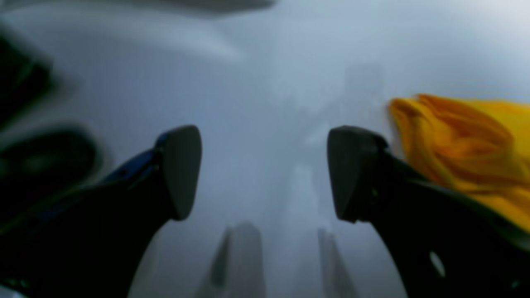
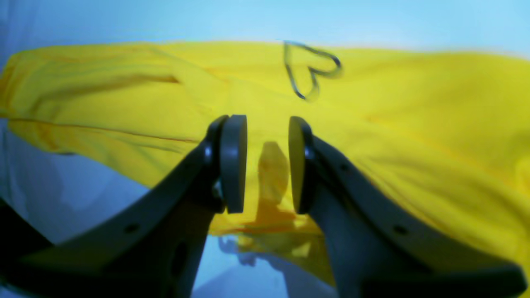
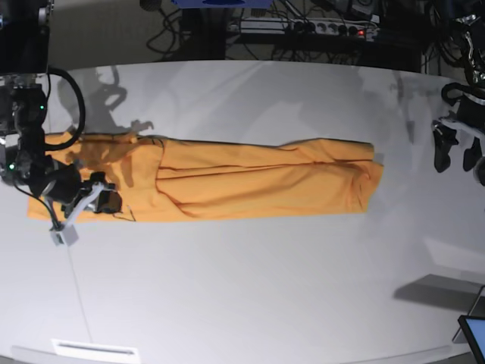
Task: Fold the T-shirt properly
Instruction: 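Open the left gripper and lift it away from the folded shirt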
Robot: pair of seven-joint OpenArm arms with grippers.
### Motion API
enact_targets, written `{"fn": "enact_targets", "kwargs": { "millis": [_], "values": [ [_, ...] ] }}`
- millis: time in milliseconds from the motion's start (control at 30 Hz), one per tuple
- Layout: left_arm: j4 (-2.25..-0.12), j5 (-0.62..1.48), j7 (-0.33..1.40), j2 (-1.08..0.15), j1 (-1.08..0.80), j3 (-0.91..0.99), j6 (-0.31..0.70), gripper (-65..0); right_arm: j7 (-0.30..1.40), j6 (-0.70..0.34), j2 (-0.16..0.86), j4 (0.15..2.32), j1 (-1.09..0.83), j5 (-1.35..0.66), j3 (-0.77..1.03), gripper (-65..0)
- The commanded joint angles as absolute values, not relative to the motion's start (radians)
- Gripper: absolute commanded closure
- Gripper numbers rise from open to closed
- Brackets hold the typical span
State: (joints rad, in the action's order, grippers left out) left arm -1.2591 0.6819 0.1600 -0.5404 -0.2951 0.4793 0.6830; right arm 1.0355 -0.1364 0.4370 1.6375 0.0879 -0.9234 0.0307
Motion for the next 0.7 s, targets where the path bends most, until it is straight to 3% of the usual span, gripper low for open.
{"fn": "enact_targets", "kwargs": {
  "millis": [0,300,667],
  "values": [
    [-1.267,0.731,0.131,-0.584,-0.289,0.46,0.698,-47.0,1.023,-0.139,0.452,1.666,0.105,-0.937,0.041,-17.3],
    [-1.225,1.066,0.217,-0.653,-0.283,0.315,0.698,-47.0,1.023,-0.139,0.452,1.689,0.102,-0.937,0.038,-17.3],
    [-1.148,1.118,0.504,-0.581,-0.165,0.323,0.698,-47.0,1.023,-0.139,0.452,1.684,0.101,-0.937,0.036,-17.3]
  ]
}}
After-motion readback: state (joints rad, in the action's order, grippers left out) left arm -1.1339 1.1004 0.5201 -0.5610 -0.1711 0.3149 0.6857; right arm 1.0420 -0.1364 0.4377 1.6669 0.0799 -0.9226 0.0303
